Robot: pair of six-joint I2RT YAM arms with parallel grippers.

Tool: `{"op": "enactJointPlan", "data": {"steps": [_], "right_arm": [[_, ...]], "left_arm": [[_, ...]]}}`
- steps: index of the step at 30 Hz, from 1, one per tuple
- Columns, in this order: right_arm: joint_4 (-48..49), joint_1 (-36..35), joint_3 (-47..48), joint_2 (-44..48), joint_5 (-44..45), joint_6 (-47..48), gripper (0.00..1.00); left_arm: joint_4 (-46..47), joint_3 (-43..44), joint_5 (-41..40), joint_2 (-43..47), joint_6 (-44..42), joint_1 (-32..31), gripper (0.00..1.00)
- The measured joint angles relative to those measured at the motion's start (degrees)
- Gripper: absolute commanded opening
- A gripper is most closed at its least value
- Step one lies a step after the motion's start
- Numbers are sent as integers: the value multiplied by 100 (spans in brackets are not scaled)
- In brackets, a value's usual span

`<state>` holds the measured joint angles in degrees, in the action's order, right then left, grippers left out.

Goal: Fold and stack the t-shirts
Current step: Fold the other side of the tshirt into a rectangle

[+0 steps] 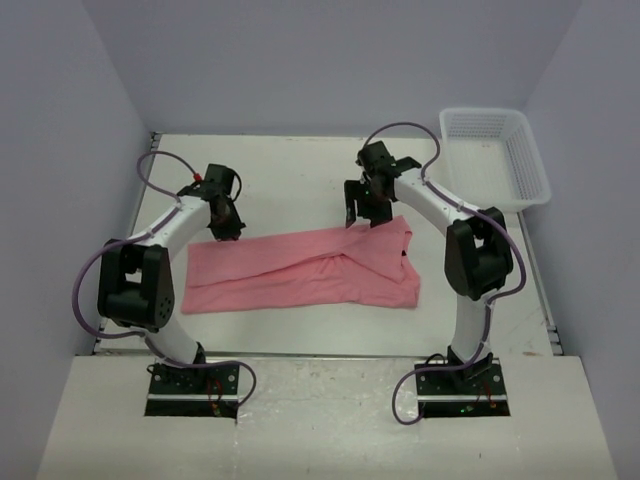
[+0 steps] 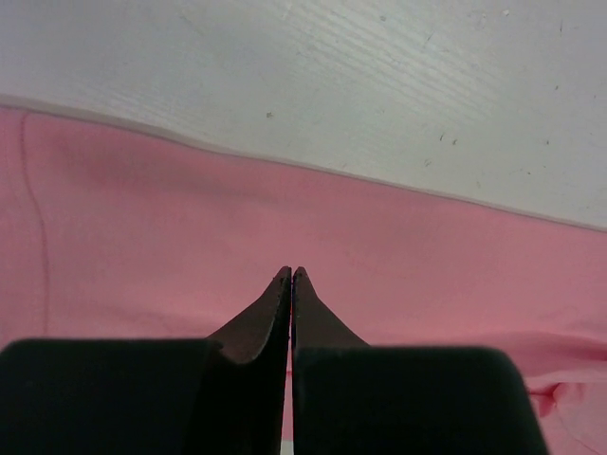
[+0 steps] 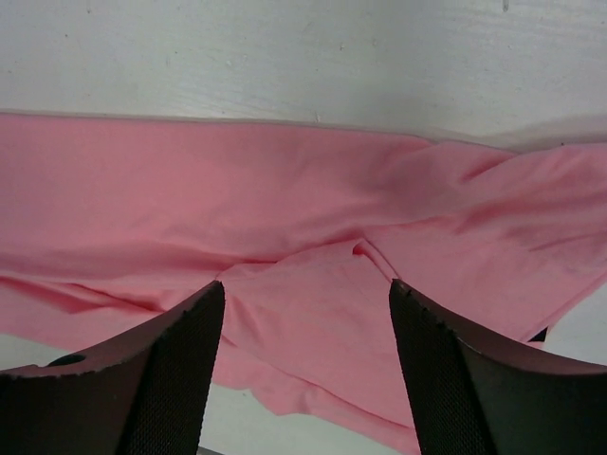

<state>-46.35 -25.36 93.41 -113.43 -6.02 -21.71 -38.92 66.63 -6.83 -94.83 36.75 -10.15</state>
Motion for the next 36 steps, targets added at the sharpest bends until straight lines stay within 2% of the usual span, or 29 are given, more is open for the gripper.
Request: {"op": "enactJointPlan", "data": {"steps": [1,5,15,24,28,29,32,36], "right_arm": [[0,0,22,-20,-2,0,61],[9,0,24,-59,-28,9,51],[164,0,-415,-144,-125,-52,48],[256,2,-444,-520,-260,-81,46],[238,2,-348,-688,-271,-83,37],[229,2,-315,-708,-275,-83,28],[229,2,-264,-721,-271,-98,14],[225,-17,-264,-721,-260,-125,11]], "left_arm": [[39,0,28,-22,-13,0,0],[120,0,118,-33,-48,0,0],[199,0,245,-31,-105,0,0],[203,0,348,20,-155,0,0],[205,0,365,116,-192,0,0],[205,0,365,133,-195,0,0],[216,0,367,149,-201,0,0],[260,-9,396,149,-208,0,0]]}}
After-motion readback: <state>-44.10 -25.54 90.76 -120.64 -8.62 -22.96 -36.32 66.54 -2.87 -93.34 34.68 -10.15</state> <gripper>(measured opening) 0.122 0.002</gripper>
